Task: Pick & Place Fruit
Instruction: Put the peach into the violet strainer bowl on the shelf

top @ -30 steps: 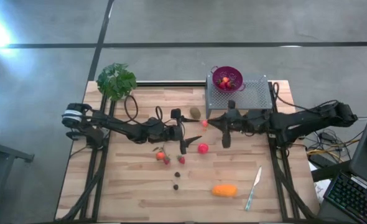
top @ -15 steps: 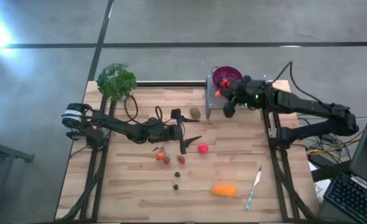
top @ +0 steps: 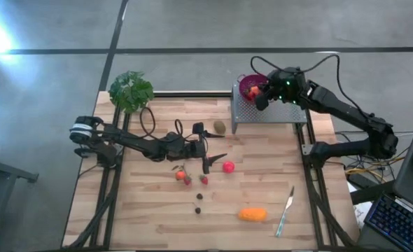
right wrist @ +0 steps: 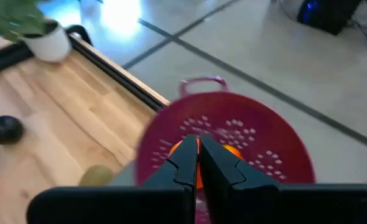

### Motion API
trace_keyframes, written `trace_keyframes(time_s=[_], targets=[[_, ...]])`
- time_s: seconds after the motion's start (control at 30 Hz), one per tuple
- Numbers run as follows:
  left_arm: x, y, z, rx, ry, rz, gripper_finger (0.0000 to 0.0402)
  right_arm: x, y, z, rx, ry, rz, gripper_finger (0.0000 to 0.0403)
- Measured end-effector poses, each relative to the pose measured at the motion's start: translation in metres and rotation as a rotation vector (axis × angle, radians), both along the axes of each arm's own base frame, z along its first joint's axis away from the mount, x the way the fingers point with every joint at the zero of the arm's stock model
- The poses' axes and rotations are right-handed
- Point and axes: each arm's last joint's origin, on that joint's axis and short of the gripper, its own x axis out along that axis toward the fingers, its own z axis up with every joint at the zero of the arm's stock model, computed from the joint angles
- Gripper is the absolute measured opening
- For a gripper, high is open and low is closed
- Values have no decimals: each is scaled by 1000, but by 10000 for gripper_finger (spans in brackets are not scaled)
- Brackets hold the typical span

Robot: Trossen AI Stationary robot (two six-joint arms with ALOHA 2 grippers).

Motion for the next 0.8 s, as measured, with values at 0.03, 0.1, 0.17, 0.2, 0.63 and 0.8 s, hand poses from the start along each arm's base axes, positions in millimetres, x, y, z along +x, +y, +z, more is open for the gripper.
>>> trace_keyframes(time_s=[0.03,0.1,0.17,0.2,0.63,0.8], targets=[[0,0,0,-1,0,0,314,0,-5,-3,12,7,-4,8],[0,0,0,-2,0,0,314,1,-14,-8,36,19,-7,8],[0,0,0,-2,0,0,314,2,-22,-15,59,36,-20,8],[0,0,0,-2,0,0,314,3,-26,-18,67,47,-30,8],[0,0,-1,-1,9,0,314,25,-63,-38,105,148,-56,8],[0,0,-1,-2,9,0,314,31,-70,-40,109,192,-68,8]])
